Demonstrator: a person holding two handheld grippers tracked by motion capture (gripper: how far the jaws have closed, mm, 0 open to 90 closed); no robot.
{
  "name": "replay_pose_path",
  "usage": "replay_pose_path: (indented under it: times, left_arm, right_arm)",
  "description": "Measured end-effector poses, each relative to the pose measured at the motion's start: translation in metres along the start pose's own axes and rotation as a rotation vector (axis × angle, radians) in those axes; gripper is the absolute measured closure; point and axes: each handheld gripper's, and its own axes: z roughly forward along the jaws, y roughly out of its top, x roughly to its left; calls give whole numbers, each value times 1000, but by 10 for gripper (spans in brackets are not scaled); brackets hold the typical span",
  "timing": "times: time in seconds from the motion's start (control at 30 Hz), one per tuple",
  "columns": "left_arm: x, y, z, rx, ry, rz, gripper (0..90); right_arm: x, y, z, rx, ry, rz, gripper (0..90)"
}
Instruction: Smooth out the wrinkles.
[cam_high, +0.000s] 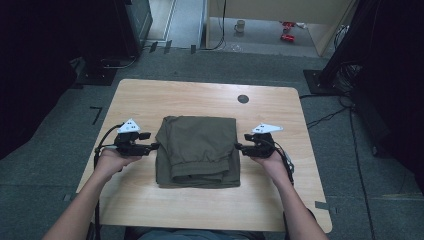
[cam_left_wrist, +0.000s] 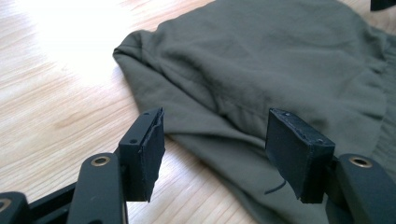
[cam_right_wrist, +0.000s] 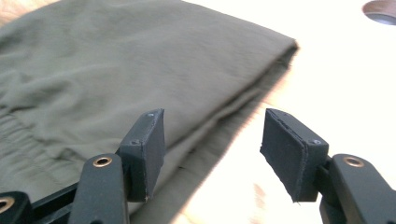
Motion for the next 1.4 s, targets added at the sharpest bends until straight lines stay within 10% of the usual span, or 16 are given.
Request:
replay_pose_path:
  times: [0.7, 1.4]
  left_arm:
    - [34, -30, 17, 83, 127, 6, 375]
    - [44, -37, 16, 38, 184, -9, 302]
  right_arm:
    - [-49, -19, -11, -2, -142, 45, 353]
    - [-72, -32, -10, 45, -262, 66, 253]
